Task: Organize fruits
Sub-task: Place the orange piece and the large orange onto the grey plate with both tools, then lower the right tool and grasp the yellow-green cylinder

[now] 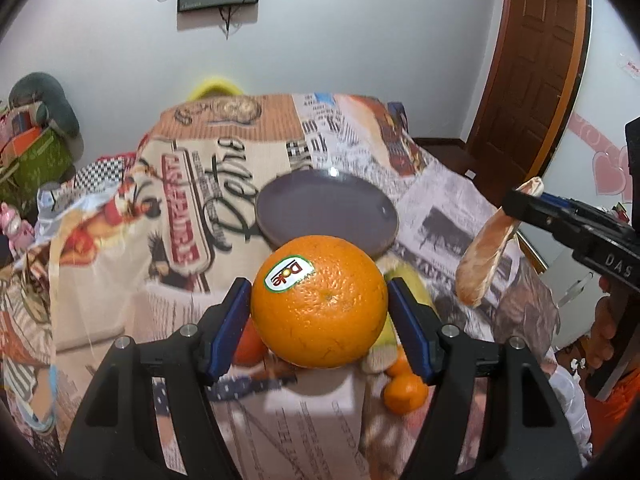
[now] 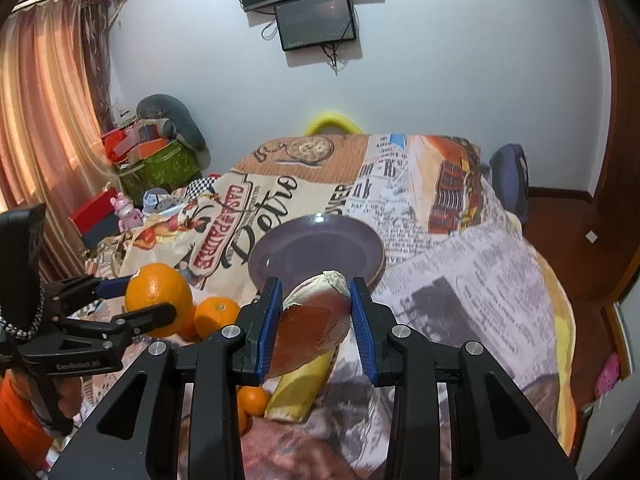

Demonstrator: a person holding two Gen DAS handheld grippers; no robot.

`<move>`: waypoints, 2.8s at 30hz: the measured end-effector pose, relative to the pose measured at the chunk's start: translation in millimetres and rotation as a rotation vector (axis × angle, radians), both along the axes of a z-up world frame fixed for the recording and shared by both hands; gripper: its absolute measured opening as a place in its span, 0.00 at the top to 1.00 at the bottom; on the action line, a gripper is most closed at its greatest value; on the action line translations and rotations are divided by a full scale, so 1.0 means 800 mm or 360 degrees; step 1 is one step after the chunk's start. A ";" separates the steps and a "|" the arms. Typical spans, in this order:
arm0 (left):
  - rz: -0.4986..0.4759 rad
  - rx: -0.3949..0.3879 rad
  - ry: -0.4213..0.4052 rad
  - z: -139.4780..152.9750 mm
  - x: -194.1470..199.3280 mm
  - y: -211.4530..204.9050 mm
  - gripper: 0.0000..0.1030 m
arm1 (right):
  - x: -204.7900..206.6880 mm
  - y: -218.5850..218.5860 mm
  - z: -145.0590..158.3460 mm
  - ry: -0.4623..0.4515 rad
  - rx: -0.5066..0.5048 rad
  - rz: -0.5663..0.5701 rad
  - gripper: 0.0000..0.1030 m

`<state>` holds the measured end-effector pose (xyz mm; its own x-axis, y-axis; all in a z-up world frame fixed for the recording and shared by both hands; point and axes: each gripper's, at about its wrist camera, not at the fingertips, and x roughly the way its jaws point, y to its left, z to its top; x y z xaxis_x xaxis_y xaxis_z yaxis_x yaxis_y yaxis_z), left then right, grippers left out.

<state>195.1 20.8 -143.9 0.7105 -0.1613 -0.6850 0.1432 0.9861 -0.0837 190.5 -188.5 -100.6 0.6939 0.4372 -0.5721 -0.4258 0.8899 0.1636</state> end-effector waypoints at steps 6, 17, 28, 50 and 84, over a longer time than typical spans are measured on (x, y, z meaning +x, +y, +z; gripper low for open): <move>0.0009 0.0012 -0.0075 0.017 0.025 0.000 0.33 | 0.024 0.002 0.005 -0.0041 0.0000 -0.0014 0.69; 0.0028 0.0024 -0.0081 0.015 0.095 -0.004 0.33 | 0.080 0.008 0.001 -0.0083 -0.0044 -0.0054 0.69; 0.0020 0.0030 0.0045 -0.019 0.172 0.001 0.33 | 0.140 0.018 -0.038 -0.0003 -0.0166 -0.0016 0.69; -0.0009 0.0031 0.0413 -0.099 0.269 0.013 0.33 | 0.228 0.063 -0.089 0.0197 -0.0314 0.0144 0.69; 0.0014 0.0047 0.0074 0.009 0.123 0.011 0.29 | 0.090 0.035 -0.018 0.0102 -0.0222 0.0062 0.54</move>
